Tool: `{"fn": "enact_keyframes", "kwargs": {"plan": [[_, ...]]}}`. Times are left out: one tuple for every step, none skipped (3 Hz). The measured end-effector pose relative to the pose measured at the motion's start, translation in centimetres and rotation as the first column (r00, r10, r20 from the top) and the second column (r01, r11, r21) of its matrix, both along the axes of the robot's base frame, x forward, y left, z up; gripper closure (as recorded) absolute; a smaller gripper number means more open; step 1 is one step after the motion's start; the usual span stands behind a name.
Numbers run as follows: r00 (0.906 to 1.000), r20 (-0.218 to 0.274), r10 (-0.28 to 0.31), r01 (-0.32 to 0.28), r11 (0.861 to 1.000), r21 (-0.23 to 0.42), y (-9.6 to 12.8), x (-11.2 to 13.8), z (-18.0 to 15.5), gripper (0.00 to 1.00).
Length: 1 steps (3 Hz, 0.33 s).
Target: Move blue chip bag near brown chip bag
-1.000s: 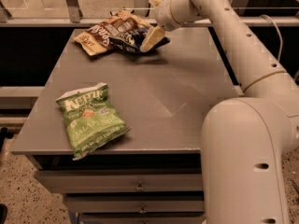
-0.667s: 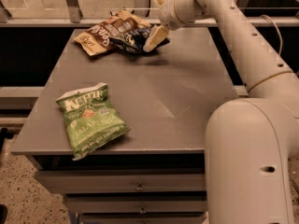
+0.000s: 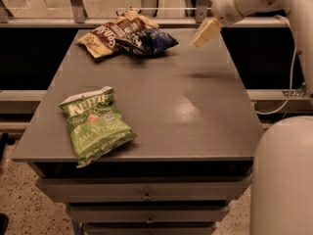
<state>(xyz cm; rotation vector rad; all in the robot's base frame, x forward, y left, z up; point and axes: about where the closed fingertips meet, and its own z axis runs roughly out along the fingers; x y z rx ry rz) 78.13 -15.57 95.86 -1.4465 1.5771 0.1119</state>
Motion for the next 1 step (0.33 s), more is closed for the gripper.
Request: {"fn": "enact_keyframes", "kwargs": {"plan": [[0.9998,-0.004,-0.021,0.021,0.999,0.038,-5.51,-3.66,2.06,0.0]]}}
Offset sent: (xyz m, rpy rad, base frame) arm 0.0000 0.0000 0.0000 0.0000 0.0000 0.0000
